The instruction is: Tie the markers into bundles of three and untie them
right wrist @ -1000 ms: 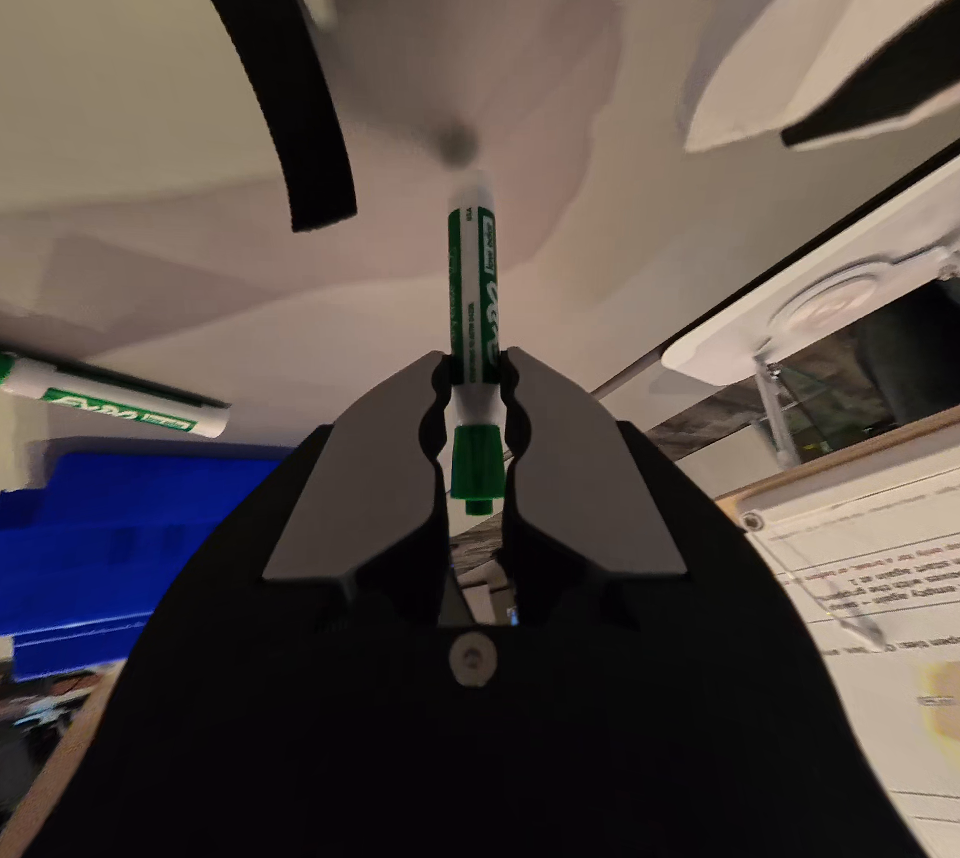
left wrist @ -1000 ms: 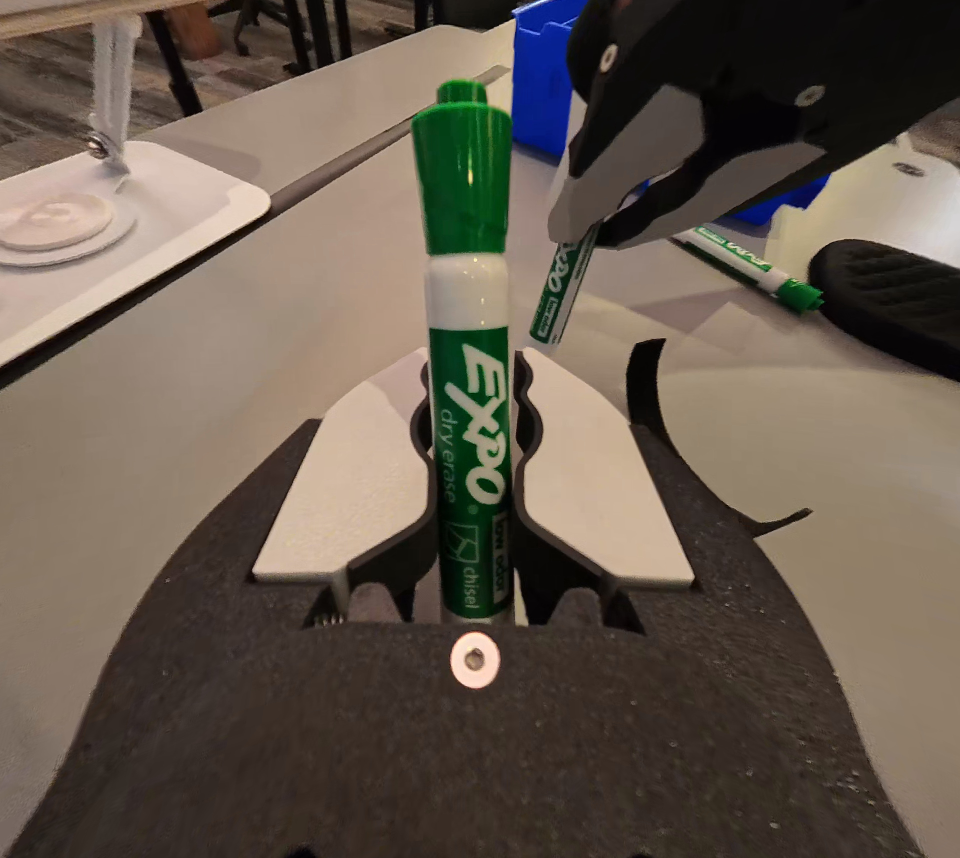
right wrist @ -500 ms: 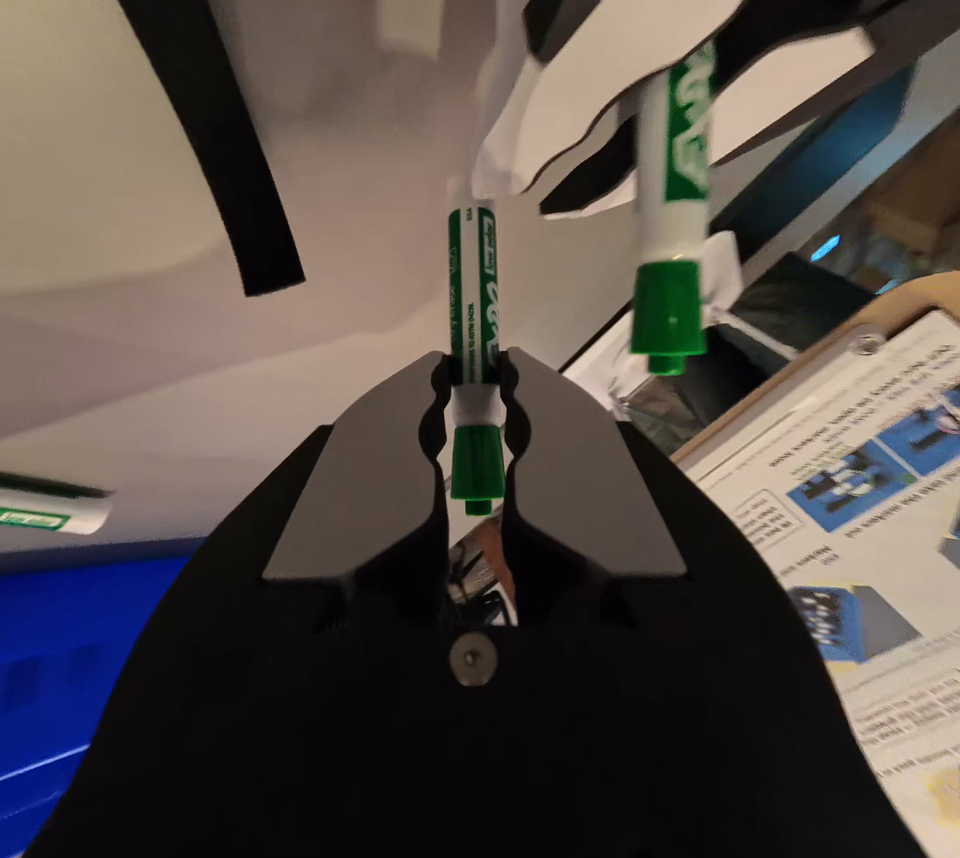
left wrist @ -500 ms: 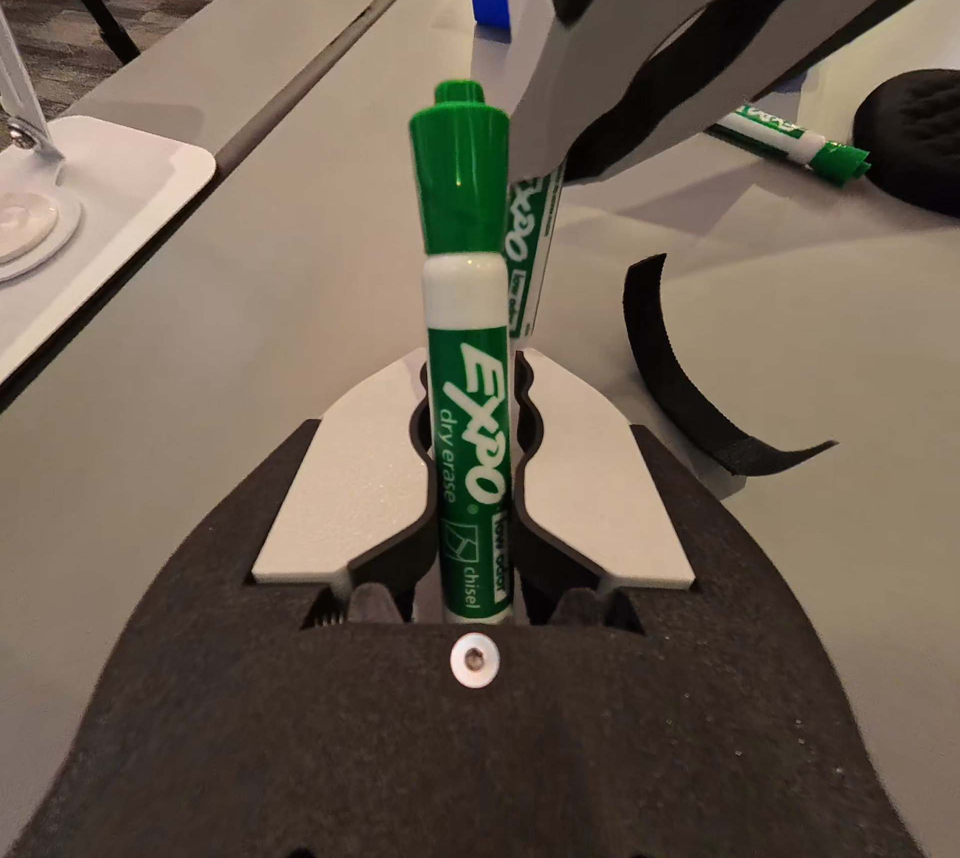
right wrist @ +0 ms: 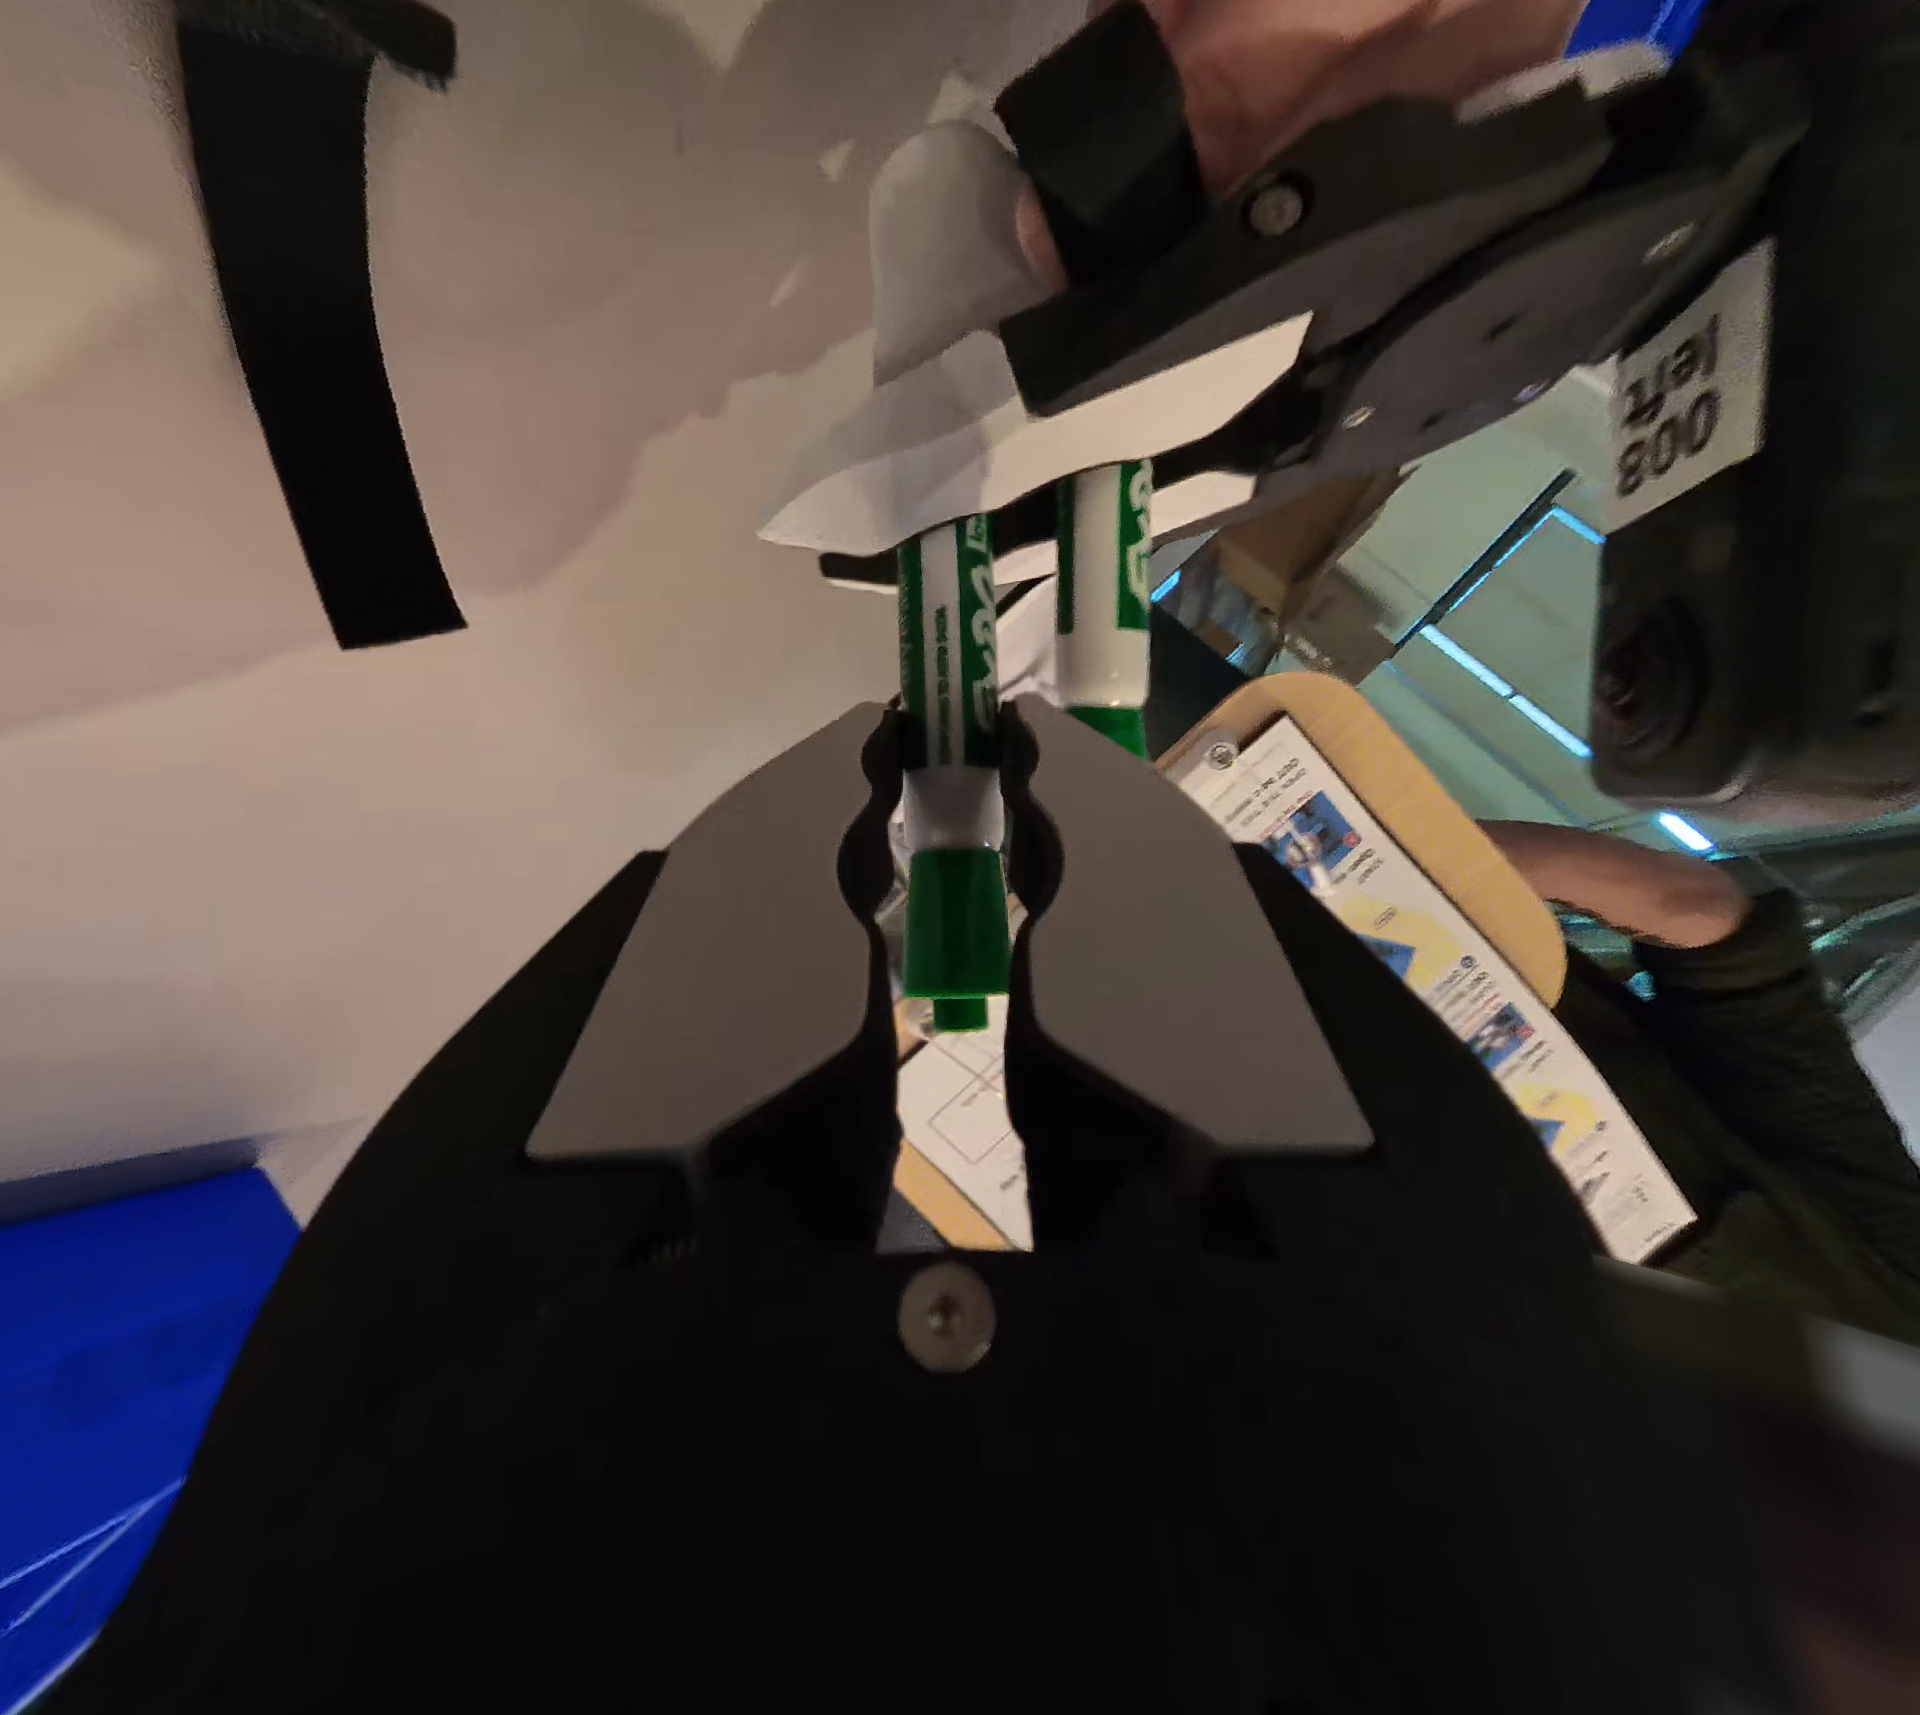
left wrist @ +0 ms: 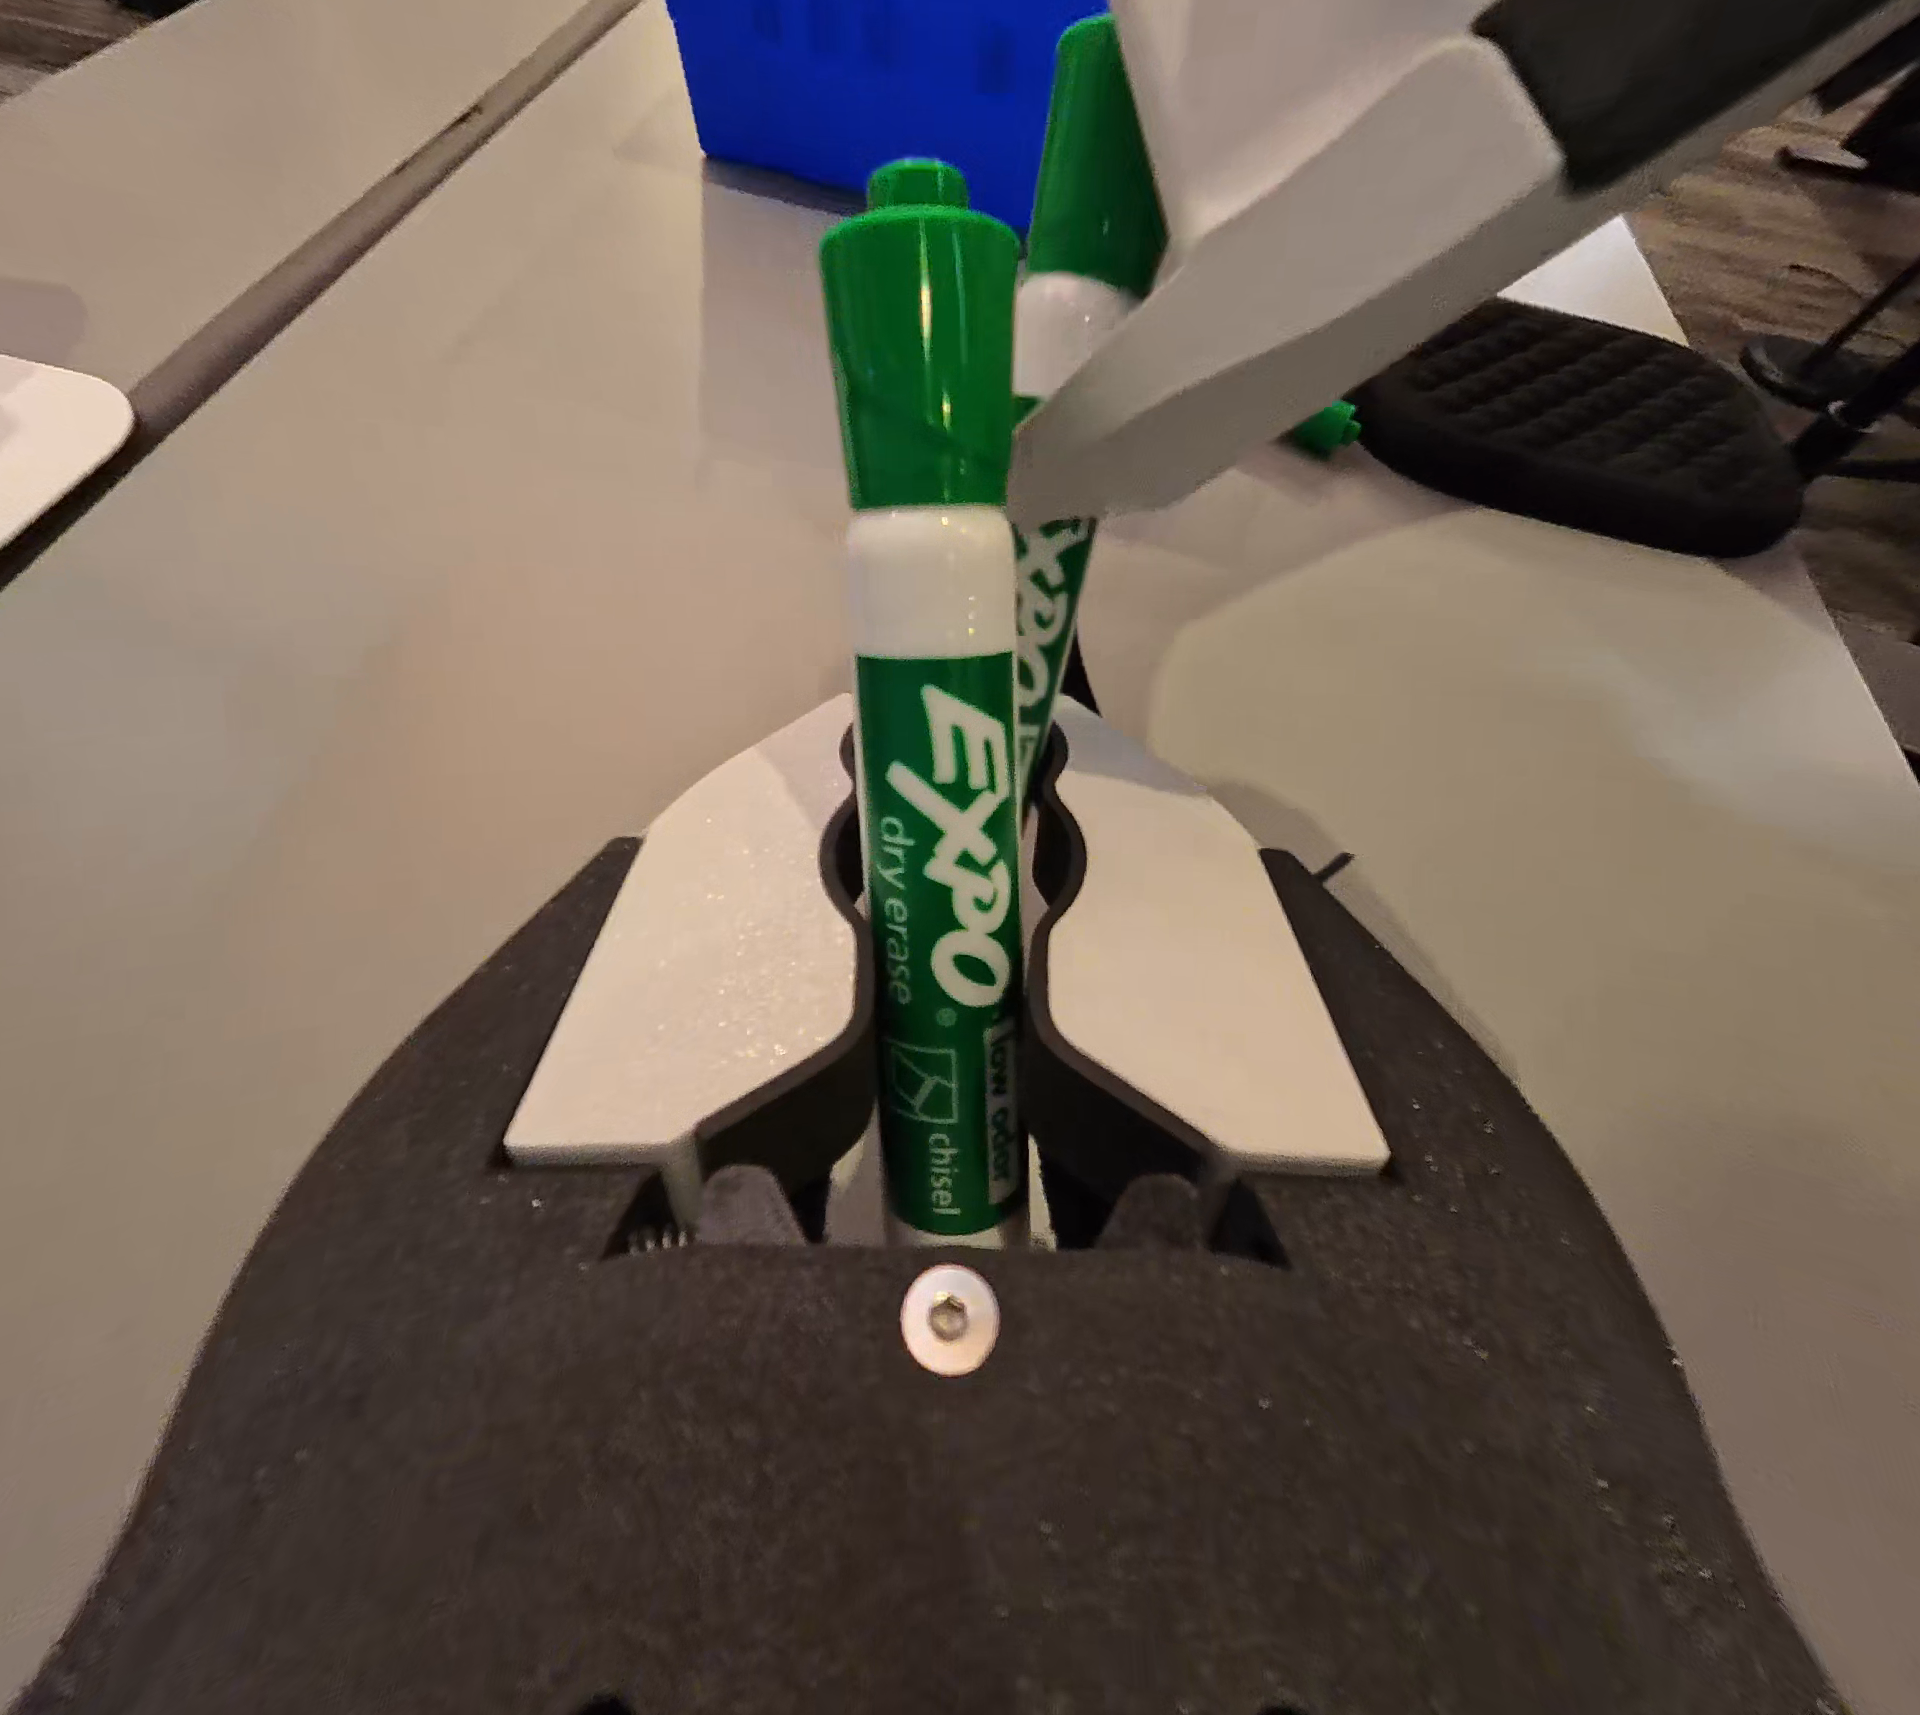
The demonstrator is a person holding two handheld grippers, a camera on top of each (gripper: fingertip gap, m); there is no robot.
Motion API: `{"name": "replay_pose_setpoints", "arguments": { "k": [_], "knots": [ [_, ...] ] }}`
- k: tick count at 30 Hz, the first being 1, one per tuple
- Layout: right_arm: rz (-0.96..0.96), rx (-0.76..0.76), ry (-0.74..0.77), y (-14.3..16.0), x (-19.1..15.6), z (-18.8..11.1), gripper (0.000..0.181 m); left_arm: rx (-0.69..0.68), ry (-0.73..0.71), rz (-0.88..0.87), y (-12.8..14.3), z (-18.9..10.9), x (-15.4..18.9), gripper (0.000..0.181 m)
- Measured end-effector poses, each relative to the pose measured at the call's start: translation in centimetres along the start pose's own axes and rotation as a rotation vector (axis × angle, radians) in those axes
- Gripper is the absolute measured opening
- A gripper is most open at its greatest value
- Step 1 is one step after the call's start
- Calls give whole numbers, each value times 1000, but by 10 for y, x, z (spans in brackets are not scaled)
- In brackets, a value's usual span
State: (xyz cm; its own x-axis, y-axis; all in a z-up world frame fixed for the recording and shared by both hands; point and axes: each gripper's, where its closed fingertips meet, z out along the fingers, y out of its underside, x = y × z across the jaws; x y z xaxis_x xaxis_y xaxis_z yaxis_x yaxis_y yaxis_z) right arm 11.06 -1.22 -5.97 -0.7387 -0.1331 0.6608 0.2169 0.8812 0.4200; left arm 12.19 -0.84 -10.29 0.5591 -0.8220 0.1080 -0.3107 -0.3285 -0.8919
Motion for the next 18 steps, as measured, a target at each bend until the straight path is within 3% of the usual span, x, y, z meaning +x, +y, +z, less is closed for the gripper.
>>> {"name": "replay_pose_setpoints", "arguments": {
  "k": [6, 10, 13, 18],
  "knots": [
    [-56, 2, 15, -9, 6, -2, 19, -34, 53, 14, 4, 6, 11, 25],
    [-88, -3, 42, -7, 8, 0, 19, 76, 112, -32, -18, 0, 19, 25],
    [-121, -12, 23, -4, 9, -1, 19, 108, 153, -31, -20, 1, 25, 25],
    [-224, -33, -52, -2, 5, -9, 19, 311, 180, -6, -36, 7, 33, 24]
  ]
}}
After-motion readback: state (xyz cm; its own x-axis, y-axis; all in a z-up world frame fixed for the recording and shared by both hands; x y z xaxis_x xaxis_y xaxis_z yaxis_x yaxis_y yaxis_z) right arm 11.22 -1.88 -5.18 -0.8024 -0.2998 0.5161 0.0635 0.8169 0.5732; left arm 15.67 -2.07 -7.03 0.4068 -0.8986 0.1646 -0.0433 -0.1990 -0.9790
